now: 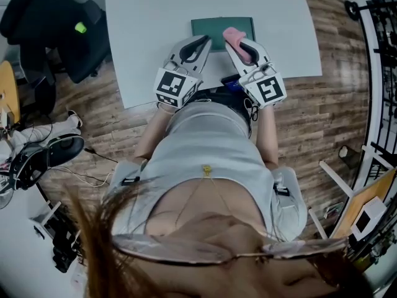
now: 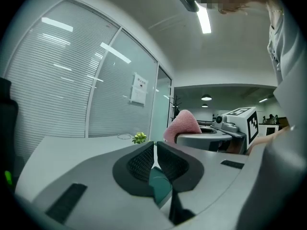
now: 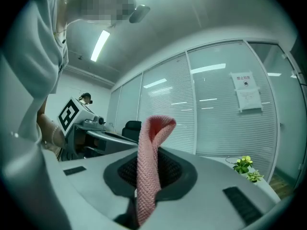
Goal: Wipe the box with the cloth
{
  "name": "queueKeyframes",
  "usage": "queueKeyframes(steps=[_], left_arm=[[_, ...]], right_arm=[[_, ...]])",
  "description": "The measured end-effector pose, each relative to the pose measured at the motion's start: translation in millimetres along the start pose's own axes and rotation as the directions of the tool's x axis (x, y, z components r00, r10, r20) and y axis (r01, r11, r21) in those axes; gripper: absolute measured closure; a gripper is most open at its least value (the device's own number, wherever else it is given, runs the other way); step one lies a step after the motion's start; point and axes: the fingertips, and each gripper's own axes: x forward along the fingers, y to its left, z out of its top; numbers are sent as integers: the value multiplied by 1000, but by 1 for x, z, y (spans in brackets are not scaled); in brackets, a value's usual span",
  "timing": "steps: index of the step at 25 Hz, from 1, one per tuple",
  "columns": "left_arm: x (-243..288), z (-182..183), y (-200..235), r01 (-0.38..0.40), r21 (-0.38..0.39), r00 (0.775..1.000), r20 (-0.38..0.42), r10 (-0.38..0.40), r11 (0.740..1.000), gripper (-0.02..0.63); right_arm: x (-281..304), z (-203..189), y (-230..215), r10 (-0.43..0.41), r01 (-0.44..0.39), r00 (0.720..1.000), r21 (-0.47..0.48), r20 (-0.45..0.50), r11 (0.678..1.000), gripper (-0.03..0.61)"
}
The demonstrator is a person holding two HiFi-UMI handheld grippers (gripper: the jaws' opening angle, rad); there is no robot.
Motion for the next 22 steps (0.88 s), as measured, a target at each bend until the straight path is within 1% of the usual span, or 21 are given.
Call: queueKeyframes(steps=[5, 8, 10, 17, 22], left_arm=[[-8, 29, 1, -7, 28, 998, 64, 5, 1000, 571], [-10, 40, -4, 11, 16, 996, 90, -13, 1000, 571], [-10, 45, -8, 17, 22, 995, 100, -20, 1000, 571], [-8, 42, -11, 3, 43, 995, 102, -8, 999, 571], [-7, 35, -11, 4, 31, 996, 87, -7, 999, 571]], right_arm=[[2, 21, 7, 11, -10, 1000, -24, 29, 1000, 532], [3, 29, 10, 13, -11, 999, -45, 37, 999, 532], [2, 32, 11, 7, -5, 999, -45, 41, 999, 532], [1, 27, 9, -13, 14, 999, -39, 30, 999, 532], [1, 22, 10, -14, 14, 1000, -39, 12, 999, 534]])
